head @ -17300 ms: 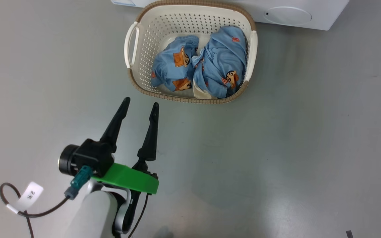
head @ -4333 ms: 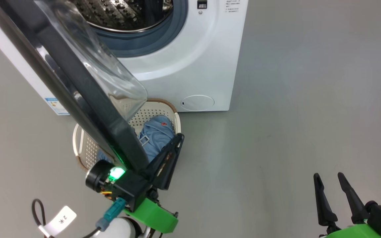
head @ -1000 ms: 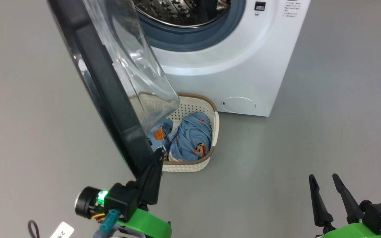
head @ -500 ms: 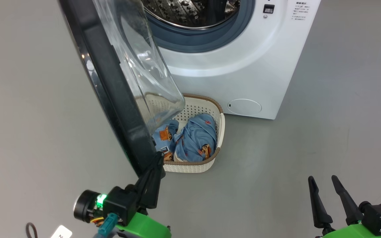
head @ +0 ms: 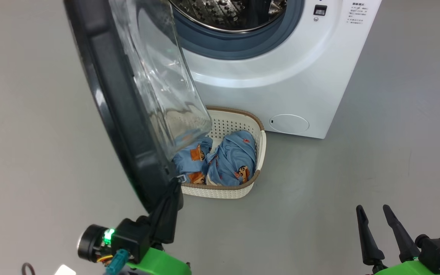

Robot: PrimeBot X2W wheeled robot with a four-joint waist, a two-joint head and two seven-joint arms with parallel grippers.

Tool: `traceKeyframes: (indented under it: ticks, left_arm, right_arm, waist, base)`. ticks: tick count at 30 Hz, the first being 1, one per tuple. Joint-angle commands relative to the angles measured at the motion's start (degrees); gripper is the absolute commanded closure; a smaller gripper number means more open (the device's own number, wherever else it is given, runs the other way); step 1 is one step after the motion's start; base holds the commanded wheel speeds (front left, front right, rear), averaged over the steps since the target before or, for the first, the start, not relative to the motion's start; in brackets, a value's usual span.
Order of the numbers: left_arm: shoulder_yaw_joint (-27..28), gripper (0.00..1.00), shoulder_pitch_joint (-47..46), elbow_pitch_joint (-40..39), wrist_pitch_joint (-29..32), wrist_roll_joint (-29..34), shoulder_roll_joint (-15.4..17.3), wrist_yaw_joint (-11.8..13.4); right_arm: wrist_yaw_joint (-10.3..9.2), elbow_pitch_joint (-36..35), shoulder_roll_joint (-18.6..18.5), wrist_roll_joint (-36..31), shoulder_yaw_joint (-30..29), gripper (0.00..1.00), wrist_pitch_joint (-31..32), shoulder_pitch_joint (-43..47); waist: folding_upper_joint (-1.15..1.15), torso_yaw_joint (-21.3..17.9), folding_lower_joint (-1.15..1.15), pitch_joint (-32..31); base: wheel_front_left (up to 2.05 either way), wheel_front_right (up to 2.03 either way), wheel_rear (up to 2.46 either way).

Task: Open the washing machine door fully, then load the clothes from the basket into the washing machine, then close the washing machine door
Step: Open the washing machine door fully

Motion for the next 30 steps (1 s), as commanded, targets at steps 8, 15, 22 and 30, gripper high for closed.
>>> traceKeyframes:
  ticks: [8, 15, 22, 30]
  left_arm:
    - [4.8, 1.00, -0.3, -1.6, 0.7, -1.2, 2.3, 2.6]
    - [6.6, 1.00, 0.1, -1.4, 0.2, -2.2, 3.2, 3.3]
    - [7.5, 1.00, 0.4, -0.8, -0.5, -3.0, 3.5, 3.7]
    - [9.4, 1.00, 0.4, 1.3, -1.8, -4.4, 4.0, 4.1]
  right_arm:
    - [0.09, -1.2, -0.5, 0.4, 1.8, 0.00, -0.7, -0.4]
    - [0.09, -1.6, -0.5, 0.2, 1.5, 0.00, -0.7, -0.2]
    - [0.09, -1.6, -0.8, -0.1, 1.7, 0.00, -0.7, -0.2]
    - [0.09, -1.9, -1.4, -0.4, 1.9, 0.00, -0.7, 0.0]
  waist:
    - [0.00, 0.9, 0.00, 0.1]
    - [0.00, 2.5, 0.00, 0.2]
    - [0.00, 4.1, 0.00, 0.1]
    - [0.00, 6.2, 0.00, -0.1]
  base:
    - [0.00, 0.00, 0.00]
    - [0.00, 0.00, 0.00]
    - [0.00, 0.00, 0.00]
    - [0.00, 0.00, 0.00]
